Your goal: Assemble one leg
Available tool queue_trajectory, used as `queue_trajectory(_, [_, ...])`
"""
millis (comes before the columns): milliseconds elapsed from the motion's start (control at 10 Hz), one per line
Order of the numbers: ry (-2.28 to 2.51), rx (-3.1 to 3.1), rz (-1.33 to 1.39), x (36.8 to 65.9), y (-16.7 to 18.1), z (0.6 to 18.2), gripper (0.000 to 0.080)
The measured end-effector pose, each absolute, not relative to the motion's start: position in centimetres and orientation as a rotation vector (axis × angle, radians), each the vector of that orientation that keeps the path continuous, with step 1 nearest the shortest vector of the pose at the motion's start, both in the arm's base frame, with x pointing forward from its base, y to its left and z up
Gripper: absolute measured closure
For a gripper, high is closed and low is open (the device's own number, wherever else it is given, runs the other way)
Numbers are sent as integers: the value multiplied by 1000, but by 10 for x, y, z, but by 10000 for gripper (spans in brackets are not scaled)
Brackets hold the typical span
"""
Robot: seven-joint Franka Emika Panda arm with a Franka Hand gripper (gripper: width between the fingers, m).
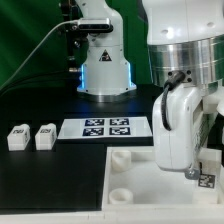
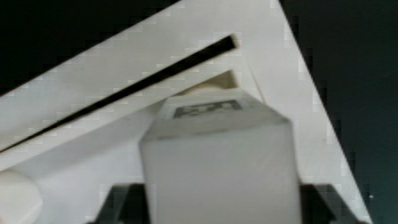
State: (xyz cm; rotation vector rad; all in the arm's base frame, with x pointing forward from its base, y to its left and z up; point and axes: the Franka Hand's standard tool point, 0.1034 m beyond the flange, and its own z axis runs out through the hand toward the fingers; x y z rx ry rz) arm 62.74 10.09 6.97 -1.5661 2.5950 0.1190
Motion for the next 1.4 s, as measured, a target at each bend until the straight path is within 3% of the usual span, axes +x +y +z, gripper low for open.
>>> queue_trajectory(300, [2560,-1626,110,627,101,69,499])
queue_trajectory(400, [2559,-1628,110,627,101,68,322])
queue_trajectory(500, [2542,-1636,95,626,105,70,206])
queue_trajectory(900, [2496,-1644,112,613,126,101,151])
queue_trajectory(1400, [2502,-1649,112,612,125,96,151])
